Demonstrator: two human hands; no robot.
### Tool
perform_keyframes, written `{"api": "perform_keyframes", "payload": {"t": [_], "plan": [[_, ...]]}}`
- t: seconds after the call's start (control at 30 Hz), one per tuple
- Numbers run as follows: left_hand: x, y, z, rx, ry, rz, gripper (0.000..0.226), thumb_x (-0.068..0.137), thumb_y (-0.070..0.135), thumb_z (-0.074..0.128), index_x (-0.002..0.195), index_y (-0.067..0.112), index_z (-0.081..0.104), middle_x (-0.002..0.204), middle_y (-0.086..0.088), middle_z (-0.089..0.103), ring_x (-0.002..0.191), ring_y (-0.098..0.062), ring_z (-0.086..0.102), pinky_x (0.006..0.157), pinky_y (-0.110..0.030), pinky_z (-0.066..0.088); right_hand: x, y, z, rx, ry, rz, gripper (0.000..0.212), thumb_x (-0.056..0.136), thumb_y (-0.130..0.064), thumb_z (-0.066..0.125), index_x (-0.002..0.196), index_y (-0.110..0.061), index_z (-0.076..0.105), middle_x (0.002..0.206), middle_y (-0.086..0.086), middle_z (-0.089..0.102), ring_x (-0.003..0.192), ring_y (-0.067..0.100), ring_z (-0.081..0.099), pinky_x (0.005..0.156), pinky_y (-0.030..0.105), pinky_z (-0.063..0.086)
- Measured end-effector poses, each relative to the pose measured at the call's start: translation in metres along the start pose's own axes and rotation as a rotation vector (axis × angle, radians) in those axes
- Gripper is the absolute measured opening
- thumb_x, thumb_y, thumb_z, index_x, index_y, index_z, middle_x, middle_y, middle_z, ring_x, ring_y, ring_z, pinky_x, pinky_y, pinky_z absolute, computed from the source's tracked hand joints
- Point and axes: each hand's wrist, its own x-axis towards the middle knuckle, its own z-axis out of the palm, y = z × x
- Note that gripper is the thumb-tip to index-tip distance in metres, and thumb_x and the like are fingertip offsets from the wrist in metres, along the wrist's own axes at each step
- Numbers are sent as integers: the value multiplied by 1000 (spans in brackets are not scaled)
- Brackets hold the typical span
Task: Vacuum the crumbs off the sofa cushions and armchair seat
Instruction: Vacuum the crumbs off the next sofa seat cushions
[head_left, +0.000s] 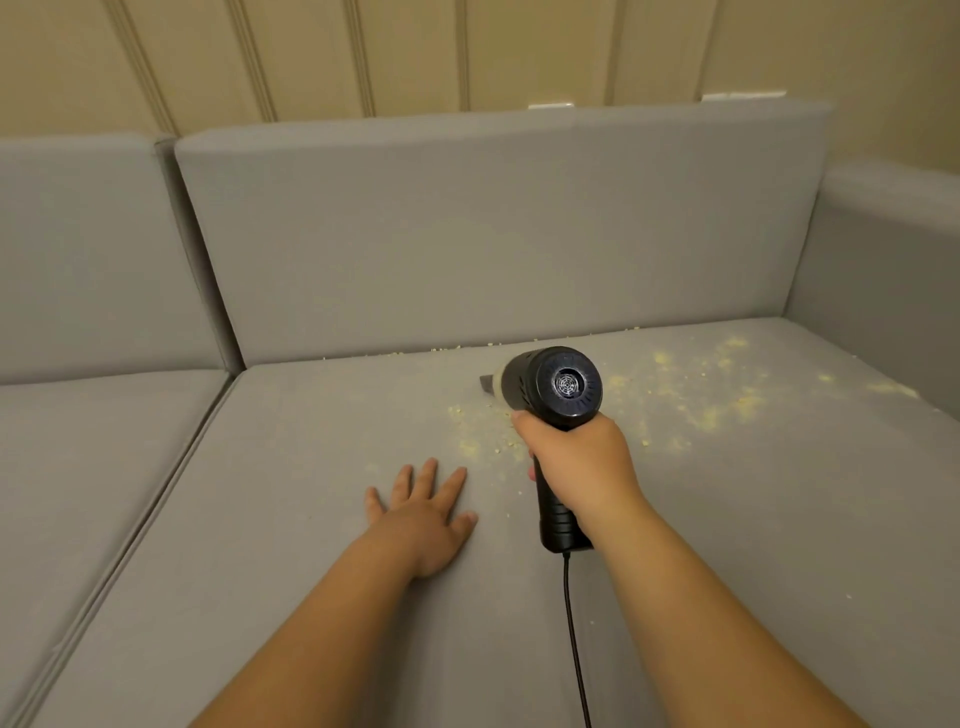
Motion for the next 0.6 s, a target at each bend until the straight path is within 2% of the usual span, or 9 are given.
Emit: {"api": "perform_keyframes", "payload": {"t": [0.1,0.2,0.3,0.43,0.6], "plan": [[0,1,0,1,-2,-4,67,104,67,19,161,49,-10,172,7,-20,158,-25,-18,122,-66,-7,1,-2,-4,40,-39,25,20,84,-29,78,84,-9,75,64,4,69,59,22,71,79,50,64],[0,0,-1,0,-5,-3,67,104,67,19,161,49,-10,171,7,-21,158,-25,-19,122,-66,-8,1,-5,-6,39,-51,27,23,86,-26,76,91,-4,74,68,5,68,54,13,68,79,48,64],[1,0,0,-2,-8,-3,67,104,68,18,161,49,-10,171,7,-21,158,-25,-19,122,-66,-8,-1,-6,-8,18,-67,25,22,85,-25,76,93,-4,73,69,6,69,54,14,68,77,47,64],[0,0,0,2,-6,-5,66,104,68,18,161,50,-11,171,7,-21,158,-25,-19,122,-66,-9,-1,-9,-9,57,-117,40,13,88,-28,78,88,-15,74,72,5,71,57,14,70,65,33,61],[-2,-1,0,-26,-1,1,66,104,67,18,161,50,-11,171,8,-22,158,-25,-21,122,-66,-10,17,-7,11,155,-71,91,19,87,-31,81,90,-14,73,78,8,72,63,18,72,71,36,62]]}}
